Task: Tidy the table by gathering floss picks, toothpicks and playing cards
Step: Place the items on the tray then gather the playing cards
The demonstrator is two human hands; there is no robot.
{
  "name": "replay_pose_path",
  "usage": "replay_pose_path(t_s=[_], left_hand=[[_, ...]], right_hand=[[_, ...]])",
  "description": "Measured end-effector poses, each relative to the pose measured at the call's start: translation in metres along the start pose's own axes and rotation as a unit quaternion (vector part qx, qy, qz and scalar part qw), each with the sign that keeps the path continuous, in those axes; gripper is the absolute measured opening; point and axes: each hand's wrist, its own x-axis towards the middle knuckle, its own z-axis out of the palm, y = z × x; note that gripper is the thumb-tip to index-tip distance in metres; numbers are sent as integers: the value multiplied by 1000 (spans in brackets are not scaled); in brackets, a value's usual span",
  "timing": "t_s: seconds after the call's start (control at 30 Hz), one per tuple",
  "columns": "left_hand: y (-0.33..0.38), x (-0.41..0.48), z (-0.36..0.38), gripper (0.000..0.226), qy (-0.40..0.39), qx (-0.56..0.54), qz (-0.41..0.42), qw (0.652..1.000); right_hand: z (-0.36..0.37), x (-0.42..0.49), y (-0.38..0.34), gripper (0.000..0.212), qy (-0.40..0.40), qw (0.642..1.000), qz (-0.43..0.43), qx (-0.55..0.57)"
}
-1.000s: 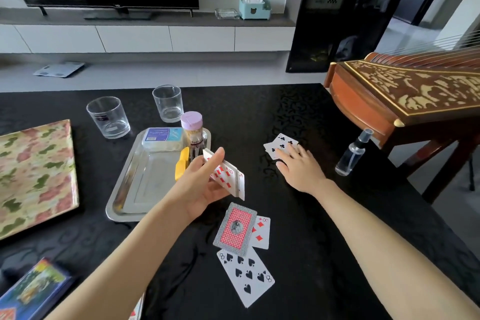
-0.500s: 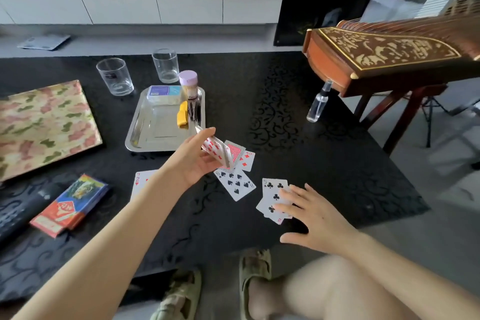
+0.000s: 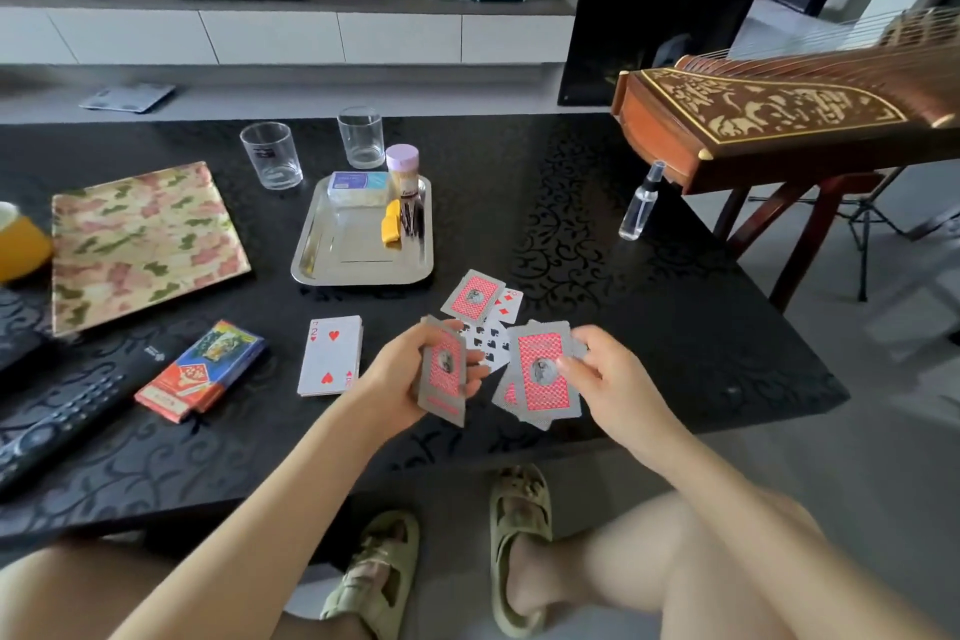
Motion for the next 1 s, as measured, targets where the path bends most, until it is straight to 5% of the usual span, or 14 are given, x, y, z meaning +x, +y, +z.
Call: replay_pose_path(t_s=[0.23, 0.4, 0.53, 0.63, 0.83, 1.0], left_hand=[[-13, -16, 4, 56, -68, 57, -25, 996], [-17, -12, -2, 71, -79, -5, -32, 996], [-22, -4, -9, 42, -23, 33, 27, 999], [-20, -2, -12, 28, -1, -62, 36, 997], [-7, 3, -22, 23, 84, -69, 38, 993], [1, 3, -30, 18, 109, -59, 50, 991]], right_hand=[[34, 23, -29, 10, -107, 983, 104, 102], [63, 31, -25, 27, 35, 989, 22, -144], [74, 37, -21, 47, 63, 973, -49, -216], [76, 54, -8, 53, 57, 963, -92, -248], [82, 47, 25, 100, -67, 867, -147, -471], [64, 6, 56, 63, -82, 797, -351, -484]])
